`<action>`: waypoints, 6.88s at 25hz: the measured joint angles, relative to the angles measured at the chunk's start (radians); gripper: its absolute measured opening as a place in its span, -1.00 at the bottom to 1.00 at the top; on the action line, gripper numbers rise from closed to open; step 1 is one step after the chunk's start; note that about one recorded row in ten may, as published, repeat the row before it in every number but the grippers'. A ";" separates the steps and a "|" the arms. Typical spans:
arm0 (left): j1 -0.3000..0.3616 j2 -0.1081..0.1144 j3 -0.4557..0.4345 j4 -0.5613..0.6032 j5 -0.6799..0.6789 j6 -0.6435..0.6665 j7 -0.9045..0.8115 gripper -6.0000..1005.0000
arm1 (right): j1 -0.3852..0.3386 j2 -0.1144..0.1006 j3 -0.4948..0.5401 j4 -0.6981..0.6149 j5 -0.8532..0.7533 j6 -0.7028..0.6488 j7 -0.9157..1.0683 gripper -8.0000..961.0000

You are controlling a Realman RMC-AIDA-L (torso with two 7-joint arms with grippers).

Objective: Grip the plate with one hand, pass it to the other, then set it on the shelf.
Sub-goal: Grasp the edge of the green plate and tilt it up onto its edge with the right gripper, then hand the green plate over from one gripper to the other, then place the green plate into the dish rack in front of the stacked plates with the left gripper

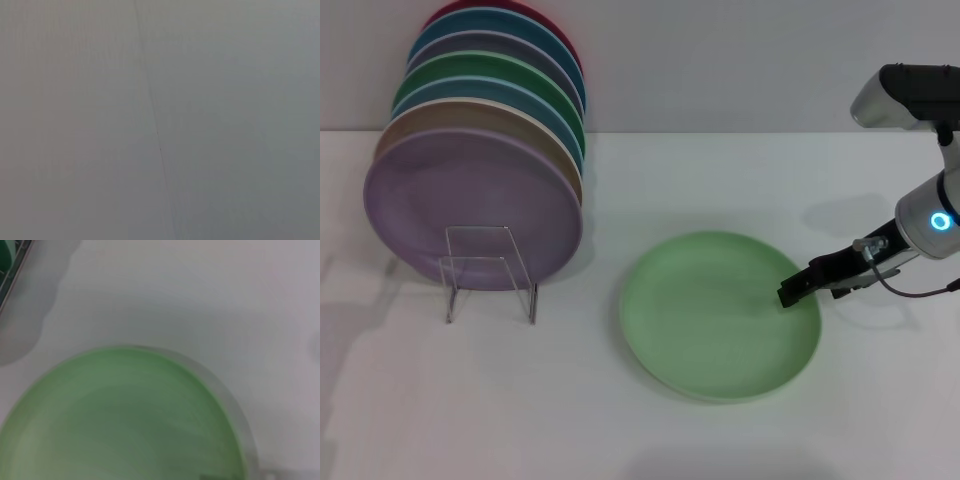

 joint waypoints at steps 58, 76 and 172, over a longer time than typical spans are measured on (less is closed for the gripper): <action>0.036 0.008 0.117 -0.160 0.002 0.011 0.016 0.62 | -0.224 0.048 0.022 0.283 0.209 -0.064 -0.180 -0.94; 0.131 0.419 0.347 -1.642 0.012 -1.601 -0.102 0.62 | -0.602 0.067 0.182 0.250 0.969 -0.220 -1.154 -0.91; -0.173 0.197 0.426 -0.223 0.016 0.169 0.221 -0.86 | -0.596 0.072 0.576 -0.475 1.654 0.278 -1.686 0.42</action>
